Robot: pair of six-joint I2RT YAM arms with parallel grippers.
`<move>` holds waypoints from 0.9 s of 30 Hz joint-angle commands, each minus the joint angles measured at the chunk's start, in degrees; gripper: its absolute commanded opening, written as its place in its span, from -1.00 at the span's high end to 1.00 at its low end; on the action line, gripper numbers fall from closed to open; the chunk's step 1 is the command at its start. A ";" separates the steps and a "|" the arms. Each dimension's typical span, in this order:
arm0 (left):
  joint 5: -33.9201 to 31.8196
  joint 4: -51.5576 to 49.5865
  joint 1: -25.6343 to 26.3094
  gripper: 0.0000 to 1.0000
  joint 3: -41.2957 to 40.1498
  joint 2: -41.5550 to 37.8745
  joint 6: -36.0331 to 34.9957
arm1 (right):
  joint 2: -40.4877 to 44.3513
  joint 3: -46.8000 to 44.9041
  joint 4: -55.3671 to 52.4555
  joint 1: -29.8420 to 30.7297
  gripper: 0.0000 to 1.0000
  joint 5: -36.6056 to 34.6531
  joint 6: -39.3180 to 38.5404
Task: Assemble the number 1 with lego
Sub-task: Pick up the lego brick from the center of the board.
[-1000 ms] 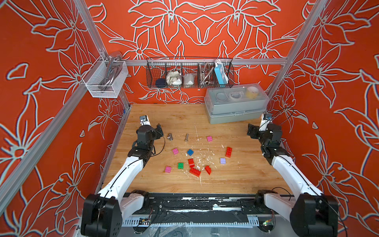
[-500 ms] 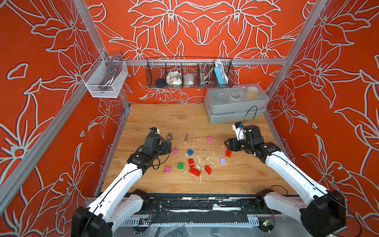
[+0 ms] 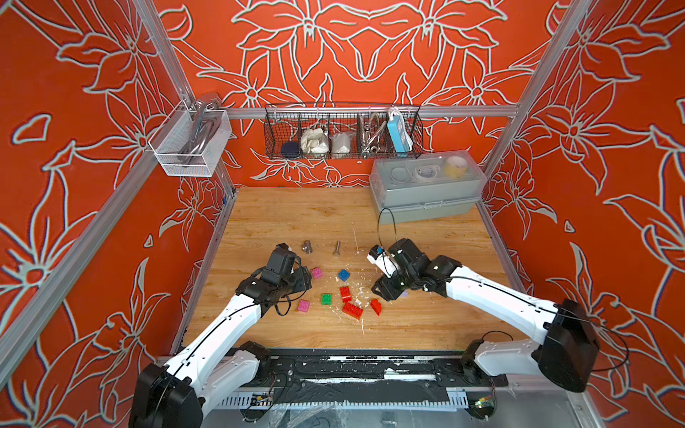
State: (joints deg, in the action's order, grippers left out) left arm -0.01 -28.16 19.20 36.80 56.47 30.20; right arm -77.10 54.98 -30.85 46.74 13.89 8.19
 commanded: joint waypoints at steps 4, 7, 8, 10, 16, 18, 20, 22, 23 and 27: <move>4.05 0.71 0.31 -0.41 1.00 3.47 1.50 | -6.01 4.70 0.11 2.40 -0.18 0.79 0.30; 4.03 0.76 0.31 -0.38 0.90 3.74 1.59 | -9.10 6.96 0.18 3.81 -0.18 0.53 2.15; 3.89 0.57 0.31 -0.39 1.00 3.74 1.76 | -10.22 7.72 0.15 4.26 -0.18 -0.06 3.55; 3.83 0.53 0.31 -0.38 1.04 3.74 2.01 | -11.97 8.89 0.24 4.91 -0.18 -1.44 6.37; 3.43 0.31 0.31 -0.38 0.91 4.09 2.16 | -15.99 11.12 2.26 5.50 -0.27 -4.64 16.16; 3.44 0.04 0.31 -0.37 0.99 4.18 2.06 | -17.12 11.99 2.35 5.49 -0.27 -5.56 17.91; 3.57 -0.14 0.31 -0.35 1.02 4.21 1.62 | -18.22 13.09 2.24 5.53 -0.28 -6.34 18.53; 3.40 -0.50 0.31 -0.32 1.08 4.18 1.14 | -19.04 14.28 1.73 5.55 -0.27 -6.18 17.74; 3.15 -0.87 0.31 -0.31 1.17 4.19 1.08 | -19.21 14.68 1.24 5.58 -0.27 -6.07 17.11; 3.10 -1.03 0.31 -0.28 0.83 4.25 1.10 | -18.80 14.45 0.65 5.98 -0.32 -4.14 12.34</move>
State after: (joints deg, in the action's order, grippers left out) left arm 3.14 -28.05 19.20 36.86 60.40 31.90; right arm -95.74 68.07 -29.12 52.07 9.56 22.98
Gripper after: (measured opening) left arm 0.641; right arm 0.650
